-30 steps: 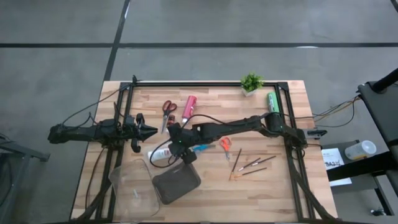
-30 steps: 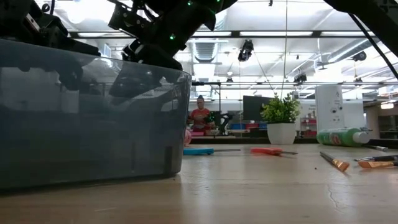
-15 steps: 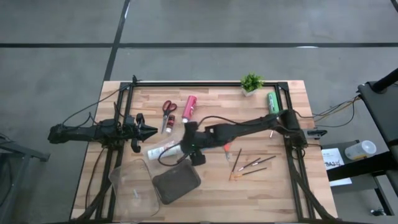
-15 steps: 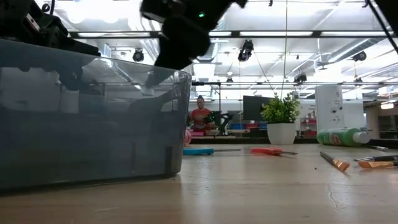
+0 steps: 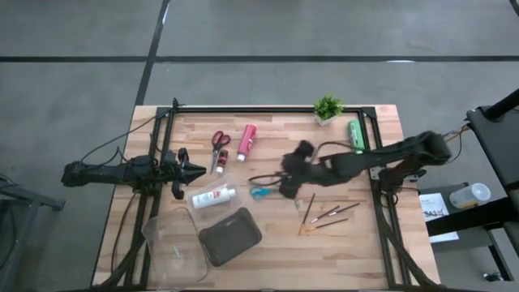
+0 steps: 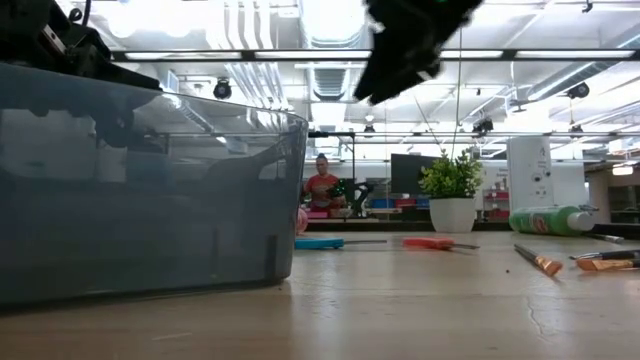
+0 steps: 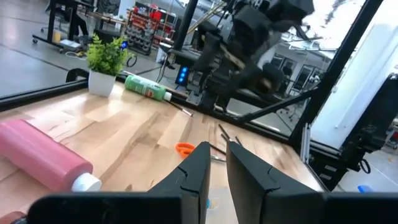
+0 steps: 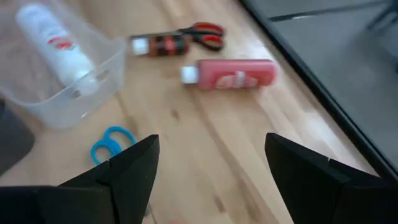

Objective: Pick & Place Paint Supplies
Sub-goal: Put the green paint bottle into the top transparent bin

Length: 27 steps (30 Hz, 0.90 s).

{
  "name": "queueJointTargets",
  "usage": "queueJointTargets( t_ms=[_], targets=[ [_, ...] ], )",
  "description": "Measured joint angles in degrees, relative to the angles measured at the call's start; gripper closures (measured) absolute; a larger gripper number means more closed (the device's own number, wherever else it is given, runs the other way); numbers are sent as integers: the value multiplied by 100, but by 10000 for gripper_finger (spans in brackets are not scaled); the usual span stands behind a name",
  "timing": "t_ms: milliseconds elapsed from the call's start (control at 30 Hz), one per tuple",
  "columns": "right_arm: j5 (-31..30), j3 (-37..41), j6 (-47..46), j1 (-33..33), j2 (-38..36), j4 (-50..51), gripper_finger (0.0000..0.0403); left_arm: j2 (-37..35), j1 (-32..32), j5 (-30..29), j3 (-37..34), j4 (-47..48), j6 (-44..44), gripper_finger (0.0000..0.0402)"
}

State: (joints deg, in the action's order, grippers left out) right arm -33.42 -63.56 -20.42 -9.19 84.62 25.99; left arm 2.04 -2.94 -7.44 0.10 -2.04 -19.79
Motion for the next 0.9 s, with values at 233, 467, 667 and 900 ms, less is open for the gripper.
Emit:
queueJointTargets(
  t_ms=[233,467,667,900],
  targets=[
    [-866,785,-1110,49,-1540,543,113,7,0,0,0,0,0,340],
    [-1284,957,-2539,622,-2333,2125,113,46,0,0,2,0,0,340],
    [-1120,918,-3161,1561,-2314,3171,113,46,0,0,0,0,0,340],
    [-626,910,-3053,2599,-2020,3597,113,46,0,0,0,0,0,340]
  ],
)
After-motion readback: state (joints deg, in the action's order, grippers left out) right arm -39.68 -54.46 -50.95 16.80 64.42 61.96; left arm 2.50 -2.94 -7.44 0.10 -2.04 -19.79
